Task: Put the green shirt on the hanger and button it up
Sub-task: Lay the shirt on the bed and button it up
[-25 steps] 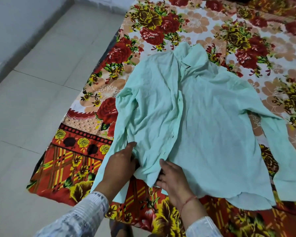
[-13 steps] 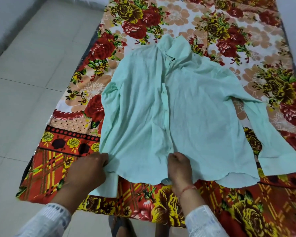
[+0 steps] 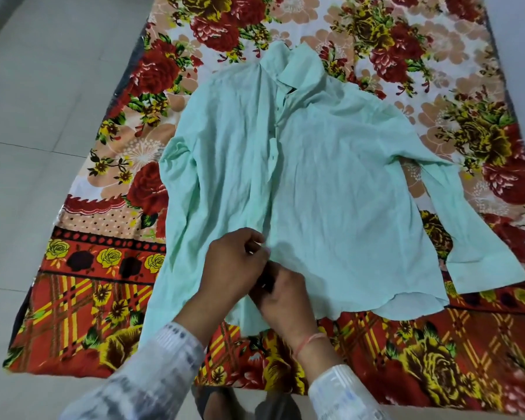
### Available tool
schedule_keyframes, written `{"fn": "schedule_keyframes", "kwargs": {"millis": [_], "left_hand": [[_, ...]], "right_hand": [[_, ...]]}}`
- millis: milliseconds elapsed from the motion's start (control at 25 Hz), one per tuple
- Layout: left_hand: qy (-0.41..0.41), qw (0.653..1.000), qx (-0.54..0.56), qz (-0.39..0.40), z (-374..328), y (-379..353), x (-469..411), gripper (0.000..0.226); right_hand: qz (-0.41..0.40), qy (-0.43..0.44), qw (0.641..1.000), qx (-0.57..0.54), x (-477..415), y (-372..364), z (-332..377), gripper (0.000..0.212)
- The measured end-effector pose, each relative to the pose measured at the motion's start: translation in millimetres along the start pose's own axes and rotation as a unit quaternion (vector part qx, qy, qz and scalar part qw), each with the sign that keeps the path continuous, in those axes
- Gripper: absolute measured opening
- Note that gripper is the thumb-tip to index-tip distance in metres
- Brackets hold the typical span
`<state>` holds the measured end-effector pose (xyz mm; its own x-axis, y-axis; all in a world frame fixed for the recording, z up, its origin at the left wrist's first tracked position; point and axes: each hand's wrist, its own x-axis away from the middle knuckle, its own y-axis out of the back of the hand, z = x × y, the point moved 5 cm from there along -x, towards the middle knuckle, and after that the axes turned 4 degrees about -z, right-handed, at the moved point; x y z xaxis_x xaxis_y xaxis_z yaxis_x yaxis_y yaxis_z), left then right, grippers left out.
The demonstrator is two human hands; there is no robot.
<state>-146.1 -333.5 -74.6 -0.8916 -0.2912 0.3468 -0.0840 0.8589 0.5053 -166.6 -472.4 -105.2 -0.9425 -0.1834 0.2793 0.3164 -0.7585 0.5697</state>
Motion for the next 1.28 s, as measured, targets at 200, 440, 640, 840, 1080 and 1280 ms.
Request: {"fn": "schedule_keyframes", "kwargs": {"millis": [200,440,640,840,1080,1280], "left_hand": [[0.035,0.994,-0.103,0.022,46.9,-30.8,-20.6,0.028],[-0.017,0.993,-0.073,-0.087,56.6,-32.8,-7.3,0.048],[0.013,0.988,-0.078,-0.13,47.3,-36.7,-4.2,0.054],[0.102,0.987,-0.092,-0.088,52.3,-36.9,-4.7,0.036],[0.018,0.992,-0.123,-0.021,29.3,-70.7,1.4,0.025],[0.013,0.993,-0.111,-0.024,18.4,-89.6,2.4,0.015]], "right_hand": [[-0.157,-0.116,0.98,-0.04,-21.1,41.7,-58.5,0.019],[-0.043,0.03,0.996,0.068,-41.4,16.3,-40.5,0.011],[-0.045,0.064,0.977,0.2,-45.6,6.3,-32.7,0.012],[-0.082,0.075,0.962,0.25,-48.2,10.6,-31.0,0.017],[-0.27,-0.065,0.959,-0.057,-31.5,103.8,-66.5,0.013],[0.022,-0.052,0.994,-0.089,-18.9,76.1,-59.2,0.016]]}}
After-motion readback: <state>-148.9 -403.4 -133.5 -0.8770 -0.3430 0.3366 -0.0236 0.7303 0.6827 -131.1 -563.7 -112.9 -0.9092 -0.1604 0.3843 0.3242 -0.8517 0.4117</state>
